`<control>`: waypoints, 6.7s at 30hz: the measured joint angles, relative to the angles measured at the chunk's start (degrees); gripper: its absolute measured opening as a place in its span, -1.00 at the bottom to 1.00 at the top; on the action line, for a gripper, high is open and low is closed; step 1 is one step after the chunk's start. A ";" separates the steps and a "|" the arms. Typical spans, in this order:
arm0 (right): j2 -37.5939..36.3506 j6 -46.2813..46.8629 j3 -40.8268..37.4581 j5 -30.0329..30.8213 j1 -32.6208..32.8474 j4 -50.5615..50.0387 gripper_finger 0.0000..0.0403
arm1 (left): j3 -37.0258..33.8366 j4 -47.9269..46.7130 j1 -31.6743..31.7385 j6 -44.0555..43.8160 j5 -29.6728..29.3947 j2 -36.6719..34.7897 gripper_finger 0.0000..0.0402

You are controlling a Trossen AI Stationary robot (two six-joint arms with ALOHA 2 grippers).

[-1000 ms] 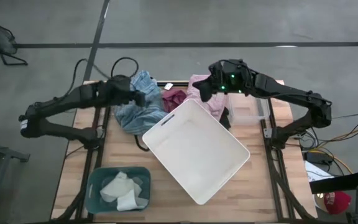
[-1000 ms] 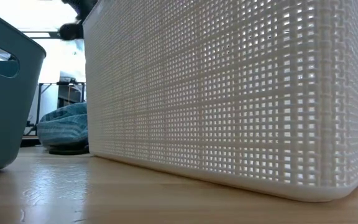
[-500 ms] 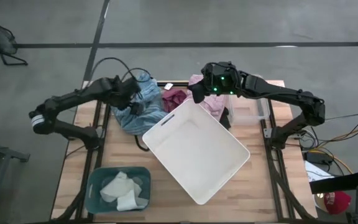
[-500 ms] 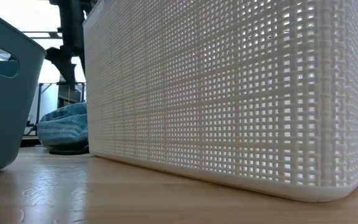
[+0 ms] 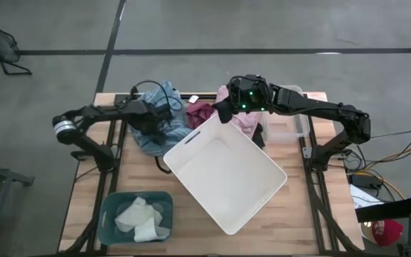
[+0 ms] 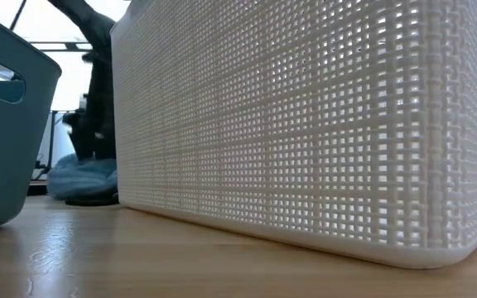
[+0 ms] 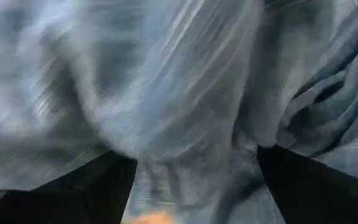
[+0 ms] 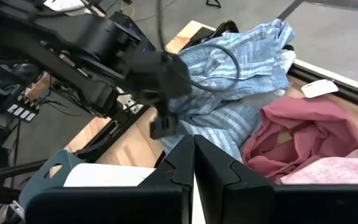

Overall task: Pick & Place Cloths
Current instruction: Put the blue shirt into the white bin, then put the gray shorts into the transparent bin

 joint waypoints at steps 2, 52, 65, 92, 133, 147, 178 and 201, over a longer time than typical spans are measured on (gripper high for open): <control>0.00 0.84 0.00 -0.19 0.21 0.05 -0.96 | -1.75 3.45 0.02 1.66 2.59 1.53 0.64; -0.09 -0.64 0.00 -2.22 0.73 5.87 -0.96 | 51.38 -0.68 0.00 -5.31 1.84 -24.84 -0.97; 0.87 -11.69 0.00 1.98 5.45 6.28 -0.40 | 62.48 10.51 0.05 -5.02 9.67 -15.50 -0.97; 12.37 -20.37 0.00 12.34 7.18 55.49 0.51 | 66.15 48.27 -9.43 -27.58 29.56 -2.58 -0.96; -14.31 -3.90 4.83 -22.96 13.91 -7.49 -0.95 | 52.10 32.24 -18.95 -27.38 57.36 1.55 -0.89; -2.39 -6.11 4.70 -26.04 17.80 -35.53 -0.93 | 45.46 7.51 -18.93 -23.05 53.13 1.66 -0.54; -0.46 -6.63 18.11 -14.03 14.43 -40.99 0.15 | 45.46 2.59 -14.36 -10.46 37.08 1.19 -0.40; -0.33 -6.59 18.86 -5.74 14.21 -33.09 0.17 | 34.86 -4.12 1.96 12.54 9.63 1.58 -0.40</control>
